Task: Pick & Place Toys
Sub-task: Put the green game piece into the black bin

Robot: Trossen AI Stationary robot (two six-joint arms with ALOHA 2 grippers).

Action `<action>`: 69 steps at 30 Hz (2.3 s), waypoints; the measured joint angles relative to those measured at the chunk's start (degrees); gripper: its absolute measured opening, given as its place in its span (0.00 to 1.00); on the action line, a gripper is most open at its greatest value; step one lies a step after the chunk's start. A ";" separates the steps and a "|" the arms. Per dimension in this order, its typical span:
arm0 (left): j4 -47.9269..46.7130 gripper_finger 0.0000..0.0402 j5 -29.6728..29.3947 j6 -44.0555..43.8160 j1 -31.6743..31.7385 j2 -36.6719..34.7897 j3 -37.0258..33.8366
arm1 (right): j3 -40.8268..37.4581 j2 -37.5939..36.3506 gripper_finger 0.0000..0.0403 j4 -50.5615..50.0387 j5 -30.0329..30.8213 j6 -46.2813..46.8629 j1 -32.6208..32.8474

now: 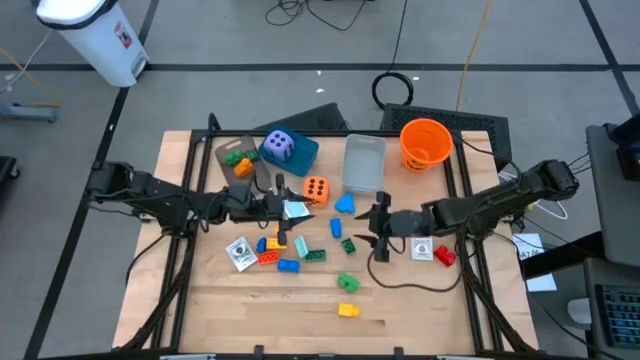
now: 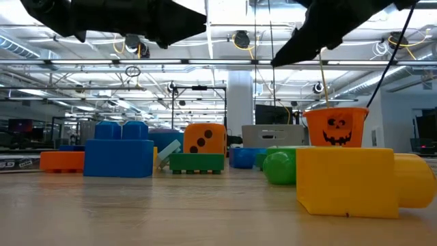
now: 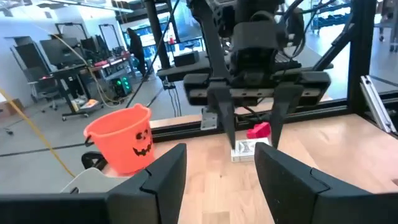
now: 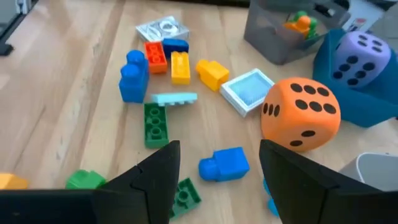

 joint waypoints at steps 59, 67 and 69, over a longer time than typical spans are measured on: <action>-3.14 0.49 4.00 -4.28 4.31 -0.07 0.02 | -0.11 30.95 0.39 9.16 16.86 -26.82 10.49; -3.15 0.49 4.00 -3.24 4.31 -0.07 0.02 | -0.22 28.82 0.39 4.64 15.54 -24.93 9.28; -3.15 0.49 4.00 -3.26 4.31 -0.07 0.02 | -0.22 28.82 0.39 4.77 15.54 -24.75 9.06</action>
